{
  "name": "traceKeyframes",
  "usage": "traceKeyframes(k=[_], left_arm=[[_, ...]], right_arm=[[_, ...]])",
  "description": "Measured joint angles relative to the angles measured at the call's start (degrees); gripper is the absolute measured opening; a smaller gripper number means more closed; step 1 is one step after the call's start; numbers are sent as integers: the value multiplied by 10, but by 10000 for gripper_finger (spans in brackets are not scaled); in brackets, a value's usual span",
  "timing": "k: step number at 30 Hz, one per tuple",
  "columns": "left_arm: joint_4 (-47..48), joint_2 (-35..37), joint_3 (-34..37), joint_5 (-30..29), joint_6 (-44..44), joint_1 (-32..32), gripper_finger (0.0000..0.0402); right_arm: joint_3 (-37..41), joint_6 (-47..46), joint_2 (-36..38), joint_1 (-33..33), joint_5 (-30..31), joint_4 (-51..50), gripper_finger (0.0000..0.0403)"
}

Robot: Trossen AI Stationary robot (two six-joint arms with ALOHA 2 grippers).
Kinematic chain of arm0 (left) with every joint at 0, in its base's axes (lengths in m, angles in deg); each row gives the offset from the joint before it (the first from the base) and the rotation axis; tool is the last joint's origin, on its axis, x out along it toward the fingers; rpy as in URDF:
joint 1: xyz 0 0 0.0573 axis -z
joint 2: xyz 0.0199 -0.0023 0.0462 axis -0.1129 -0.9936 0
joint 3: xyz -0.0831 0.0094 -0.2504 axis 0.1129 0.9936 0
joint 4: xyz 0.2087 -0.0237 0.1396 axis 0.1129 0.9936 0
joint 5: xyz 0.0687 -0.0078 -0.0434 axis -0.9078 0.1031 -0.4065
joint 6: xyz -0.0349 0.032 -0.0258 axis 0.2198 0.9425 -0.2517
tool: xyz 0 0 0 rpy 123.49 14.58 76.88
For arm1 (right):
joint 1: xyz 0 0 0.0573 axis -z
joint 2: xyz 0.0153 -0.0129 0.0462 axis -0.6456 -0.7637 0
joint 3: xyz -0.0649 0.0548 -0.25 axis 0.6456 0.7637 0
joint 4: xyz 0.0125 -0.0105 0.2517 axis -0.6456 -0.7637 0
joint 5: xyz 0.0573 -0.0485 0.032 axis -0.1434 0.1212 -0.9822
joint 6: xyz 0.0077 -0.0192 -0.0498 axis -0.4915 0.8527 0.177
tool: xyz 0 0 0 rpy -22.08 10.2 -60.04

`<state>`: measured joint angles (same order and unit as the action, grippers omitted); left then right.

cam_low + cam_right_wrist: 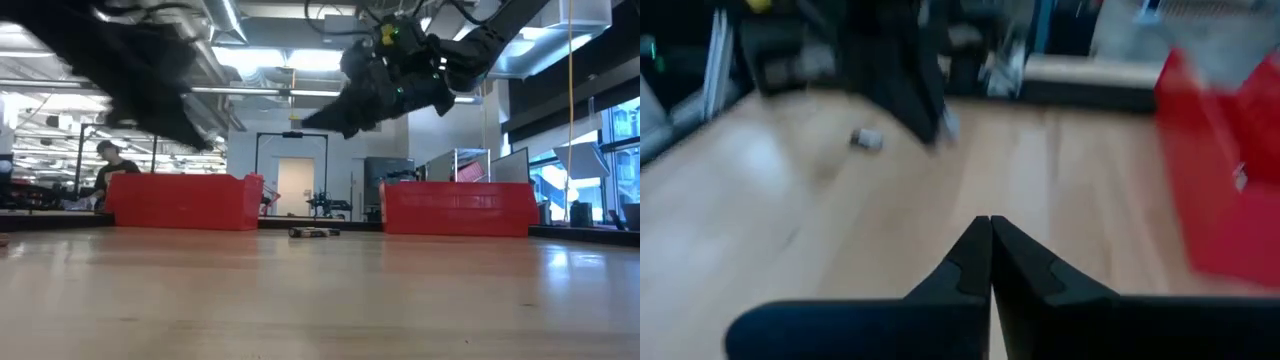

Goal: Sort batteries
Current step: Put the small silver battery into the left red bin

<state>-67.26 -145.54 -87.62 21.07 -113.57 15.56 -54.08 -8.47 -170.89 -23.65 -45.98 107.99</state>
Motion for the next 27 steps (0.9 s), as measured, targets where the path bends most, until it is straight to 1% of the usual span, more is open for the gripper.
traceKeyframes(k=[1,3,5,8,10,13,15,17,19,22,25,27], left_arm=[[-43,0,0,6,71,-25,11],[-116,0,0,39,194,-74,11],[-169,4,0,78,279,-119,11],[-198,21,0,126,355,-194,11],[-196,42,-3,162,394,-260,11],[-180,70,-34,249,451,-369,11],[-119,75,-79,294,473,-441,11],[-20,69,-140,324,482,-511,11],[81,42,-208,353,477,-580,11],[234,-22,-291,413,460,-670,11],[329,-102,-340,444,454,-734,11],[362,-151,-357,460,455,-760,11]], right_arm=[[0,-7,0,1,0,21,13],[-2,-11,0,5,-1,52,30],[-10,-11,0,11,10,54,55],[-20,-12,0,27,35,53,96],[-24,-13,0,37,54,49,118],[-33,-20,0,49,61,26,140],[-38,-22,0,53,60,2,147],[-40,-20,0,54,62,-16,149],[-40,-9,0,57,69,-21,149],[-40,17,0,57,72,-21,148],[-40,56,0,57,96,-13,146],[-40,77,0,57,110,-4,146]])
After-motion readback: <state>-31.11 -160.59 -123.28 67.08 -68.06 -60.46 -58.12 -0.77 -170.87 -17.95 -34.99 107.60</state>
